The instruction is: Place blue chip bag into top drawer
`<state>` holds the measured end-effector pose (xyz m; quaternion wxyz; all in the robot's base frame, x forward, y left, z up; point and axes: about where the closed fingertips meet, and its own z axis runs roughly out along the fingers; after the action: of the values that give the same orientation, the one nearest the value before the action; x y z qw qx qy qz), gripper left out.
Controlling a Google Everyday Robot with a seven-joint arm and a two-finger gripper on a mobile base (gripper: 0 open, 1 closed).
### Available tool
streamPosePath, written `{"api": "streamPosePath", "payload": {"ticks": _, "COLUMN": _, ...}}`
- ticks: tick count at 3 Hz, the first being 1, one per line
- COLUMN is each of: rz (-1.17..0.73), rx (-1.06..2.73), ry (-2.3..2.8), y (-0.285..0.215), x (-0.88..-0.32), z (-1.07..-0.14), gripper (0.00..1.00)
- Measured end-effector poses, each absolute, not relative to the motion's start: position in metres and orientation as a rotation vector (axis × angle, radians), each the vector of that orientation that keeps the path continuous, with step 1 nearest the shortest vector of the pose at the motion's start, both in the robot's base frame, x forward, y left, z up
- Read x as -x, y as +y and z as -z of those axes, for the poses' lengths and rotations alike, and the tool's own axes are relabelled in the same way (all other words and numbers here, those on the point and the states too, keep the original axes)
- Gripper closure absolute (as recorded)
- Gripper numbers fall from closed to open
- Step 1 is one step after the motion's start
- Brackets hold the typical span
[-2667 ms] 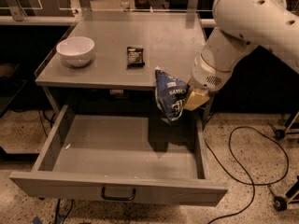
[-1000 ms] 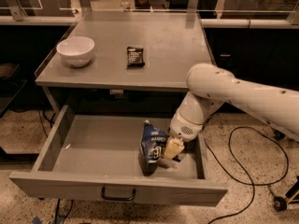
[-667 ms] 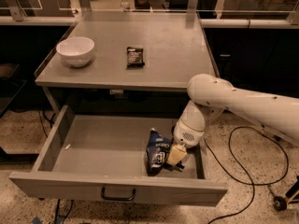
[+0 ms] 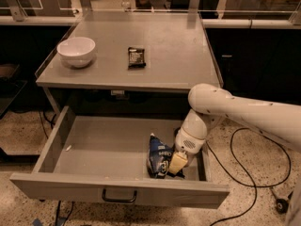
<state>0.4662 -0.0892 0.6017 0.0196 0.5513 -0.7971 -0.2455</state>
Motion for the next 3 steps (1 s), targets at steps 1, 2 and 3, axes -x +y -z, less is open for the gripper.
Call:
{"api": "streamPosePath", "payload": {"ticks": 1, "rz": 0.762, "rx": -1.711, "ry": -2.473, "y": -0.0892, "x": -0.4662, "z": -0.6017, "gripper": 0.81}}
{"api": "streamPosePath", "payload": {"ticks": 2, "rz": 0.762, "rx": -1.711, "ry": -2.473, "y": -0.0892, "x": -0.4662, "z": -0.6017, "gripper": 0.59}}
{"api": "streamPosePath", "payload": {"ticks": 3, "rz": 0.762, "rx": -1.711, "ry": -2.473, "y": -0.0892, "x": -0.4662, "z": -0.6017, "gripper": 0.36}}
